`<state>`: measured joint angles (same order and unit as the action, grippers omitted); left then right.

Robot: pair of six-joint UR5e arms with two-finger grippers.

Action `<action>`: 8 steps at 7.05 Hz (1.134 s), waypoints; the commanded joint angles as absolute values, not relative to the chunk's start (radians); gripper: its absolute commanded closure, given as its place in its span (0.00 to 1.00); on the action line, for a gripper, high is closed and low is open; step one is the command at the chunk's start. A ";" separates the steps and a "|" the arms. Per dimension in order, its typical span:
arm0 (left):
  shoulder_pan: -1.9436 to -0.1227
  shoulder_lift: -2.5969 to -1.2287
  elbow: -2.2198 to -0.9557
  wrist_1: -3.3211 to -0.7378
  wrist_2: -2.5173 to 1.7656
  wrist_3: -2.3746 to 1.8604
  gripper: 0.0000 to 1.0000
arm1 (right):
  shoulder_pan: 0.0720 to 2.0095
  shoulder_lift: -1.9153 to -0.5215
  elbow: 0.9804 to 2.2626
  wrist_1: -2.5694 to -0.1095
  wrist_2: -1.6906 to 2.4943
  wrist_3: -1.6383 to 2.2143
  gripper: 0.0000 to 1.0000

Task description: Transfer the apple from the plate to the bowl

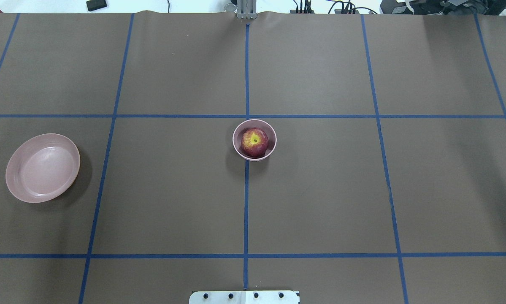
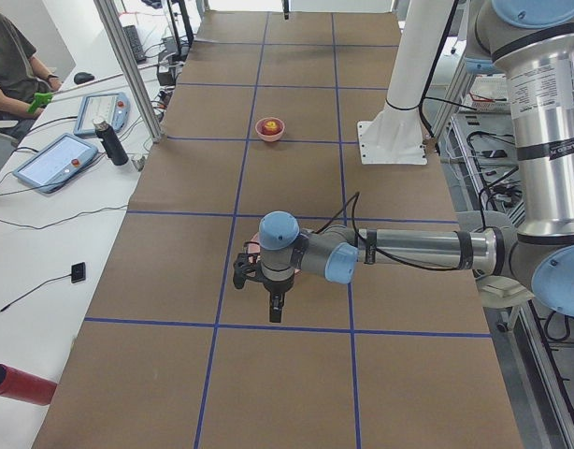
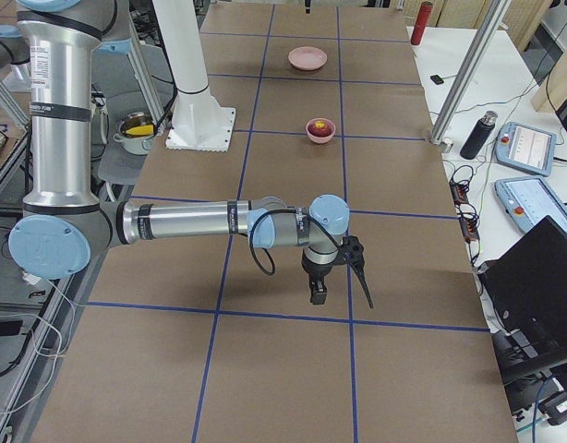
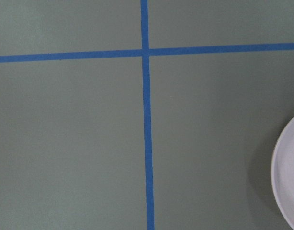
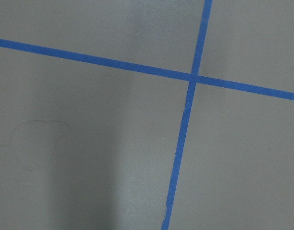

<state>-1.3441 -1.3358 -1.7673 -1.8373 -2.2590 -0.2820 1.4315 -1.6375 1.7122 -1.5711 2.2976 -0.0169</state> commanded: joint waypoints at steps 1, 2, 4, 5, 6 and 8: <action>-1.338 -1.313 -1.767 -1.833 -2.263 -0.253 0.02 | 1.431 -1.638 1.715 -1.571 2.298 -0.017 0.00; -1.338 -1.316 -1.766 -1.838 -2.264 -0.249 0.02 | 1.431 -1.635 1.709 -1.571 2.298 -0.017 0.00; -1.338 -1.331 -1.756 -1.839 -2.266 -0.258 0.02 | 1.431 -1.631 1.710 -1.571 2.298 -0.015 0.00; -1.338 -1.325 -1.776 -1.857 -2.266 -0.249 0.02 | 1.430 -1.628 1.706 -1.572 2.293 -0.015 0.00; -1.338 -1.327 -1.766 -1.920 -2.263 -0.250 0.02 | 1.428 -1.625 1.692 -1.571 2.293 -0.015 0.00; -1.338 -1.333 -1.749 -1.913 -2.266 -0.253 0.02 | 1.428 -1.620 1.690 -1.571 2.293 -0.014 0.00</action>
<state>-1.3376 -1.3250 -1.7600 -1.9140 -2.2636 -0.2508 1.4285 -1.6225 1.6926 -1.5709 2.2935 -0.0143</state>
